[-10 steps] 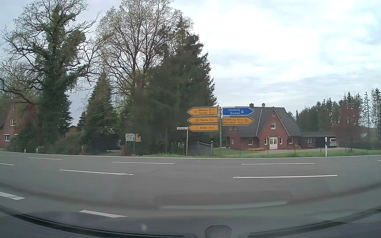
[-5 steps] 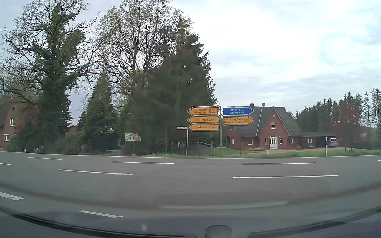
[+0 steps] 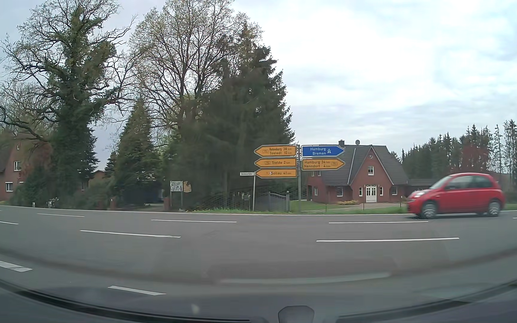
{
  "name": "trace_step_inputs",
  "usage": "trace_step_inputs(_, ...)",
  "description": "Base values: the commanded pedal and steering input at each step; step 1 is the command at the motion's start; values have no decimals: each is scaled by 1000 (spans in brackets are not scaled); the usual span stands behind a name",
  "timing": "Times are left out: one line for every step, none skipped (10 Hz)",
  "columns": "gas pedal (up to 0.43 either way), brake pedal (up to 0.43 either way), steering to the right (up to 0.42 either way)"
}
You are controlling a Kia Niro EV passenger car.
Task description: Follow the waypoints while adhering to traffic rules and regulations
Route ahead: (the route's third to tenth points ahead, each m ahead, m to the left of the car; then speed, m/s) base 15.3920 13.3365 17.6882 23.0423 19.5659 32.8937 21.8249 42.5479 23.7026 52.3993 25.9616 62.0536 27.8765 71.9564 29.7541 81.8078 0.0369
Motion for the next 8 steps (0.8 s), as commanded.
trace_step_inputs(0,146,-16)
trace_step_inputs(0,152,-16)
trace_step_inputs(0,152,-16)
trace_step_inputs(0,152,-16)
trace_step_inputs(0,152,-16)
trace_step_inputs(0,152,-16)
trace_step_inputs(0,152,-16)
trace_step_inputs(0,152,-16)
